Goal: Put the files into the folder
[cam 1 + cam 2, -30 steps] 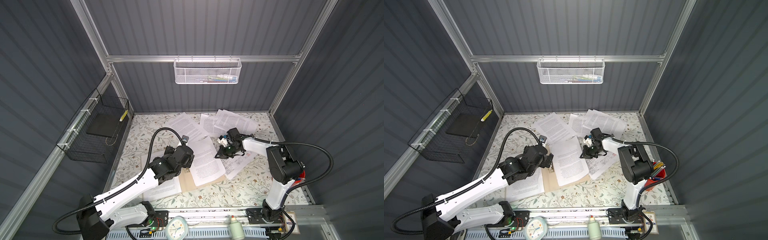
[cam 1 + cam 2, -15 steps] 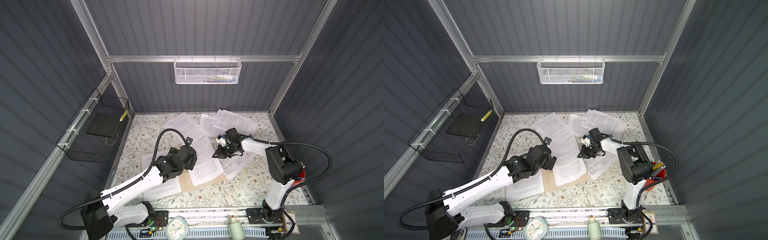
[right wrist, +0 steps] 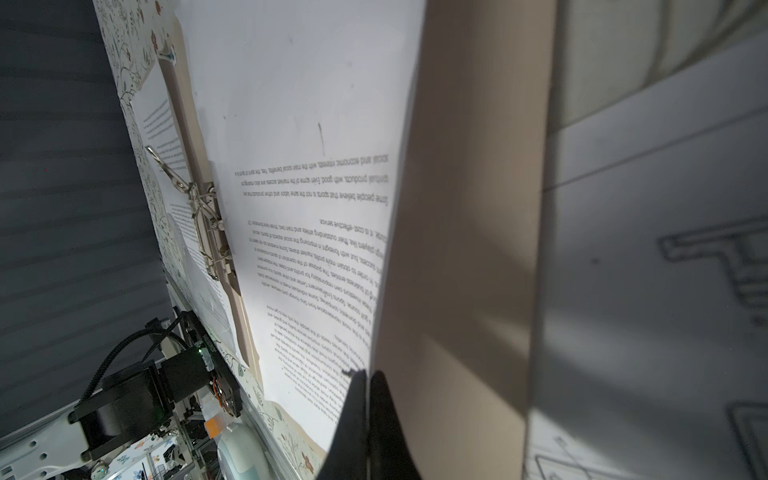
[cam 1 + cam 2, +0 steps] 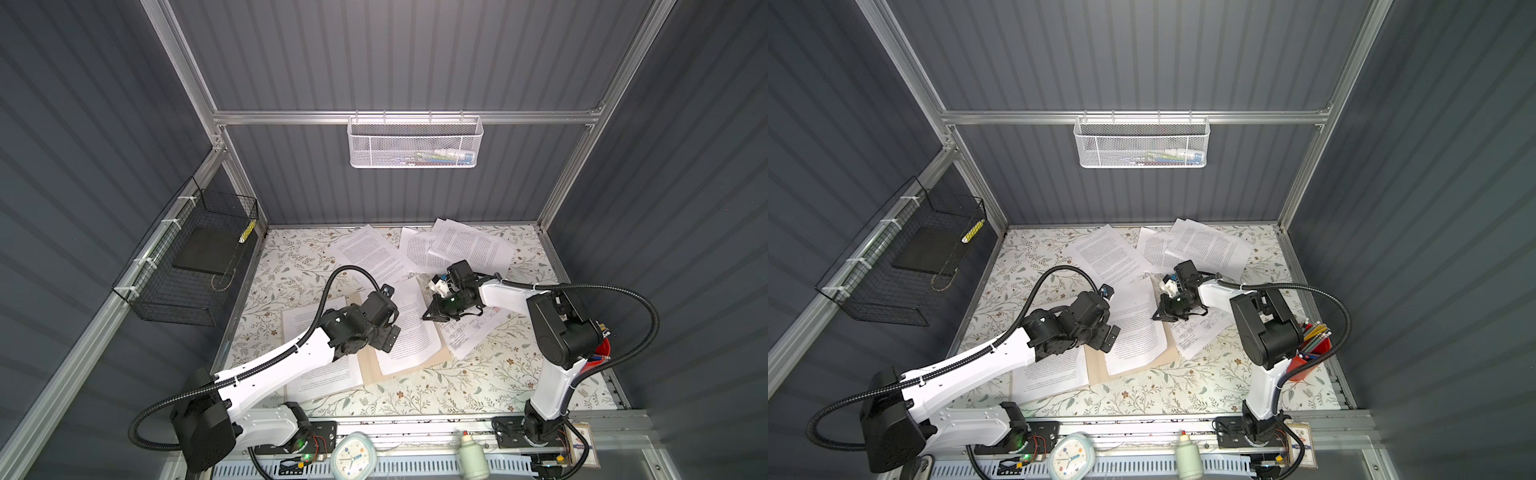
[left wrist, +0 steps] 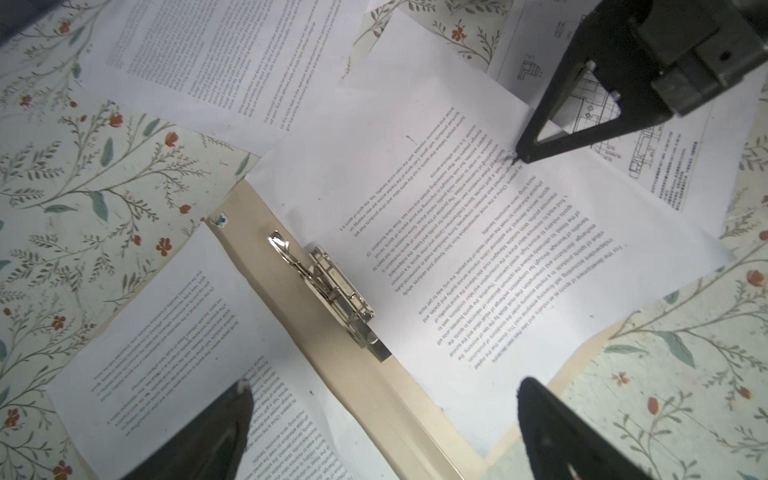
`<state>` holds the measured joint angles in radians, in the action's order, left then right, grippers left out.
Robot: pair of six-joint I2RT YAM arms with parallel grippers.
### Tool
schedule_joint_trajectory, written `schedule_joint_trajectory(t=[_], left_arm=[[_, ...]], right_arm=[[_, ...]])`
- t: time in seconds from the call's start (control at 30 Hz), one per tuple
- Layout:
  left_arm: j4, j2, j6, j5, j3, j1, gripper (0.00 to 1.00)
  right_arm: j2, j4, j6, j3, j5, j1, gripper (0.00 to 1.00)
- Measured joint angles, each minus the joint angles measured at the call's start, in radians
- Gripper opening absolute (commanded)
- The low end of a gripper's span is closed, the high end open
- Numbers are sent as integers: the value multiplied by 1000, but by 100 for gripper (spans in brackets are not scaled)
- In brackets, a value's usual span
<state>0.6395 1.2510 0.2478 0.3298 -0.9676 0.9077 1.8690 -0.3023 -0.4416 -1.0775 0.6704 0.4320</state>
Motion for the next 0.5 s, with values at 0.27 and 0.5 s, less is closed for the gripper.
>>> schedule_joint_trajectory(t=[0.27, 0.5], left_arm=[[5, 4, 16, -21, 0, -6, 100], [11, 22, 18, -32, 0, -6, 100]], right_arm=[[0, 19, -16, 33, -1, 5, 0], [0, 19, -14, 38, -8, 8, 0]])
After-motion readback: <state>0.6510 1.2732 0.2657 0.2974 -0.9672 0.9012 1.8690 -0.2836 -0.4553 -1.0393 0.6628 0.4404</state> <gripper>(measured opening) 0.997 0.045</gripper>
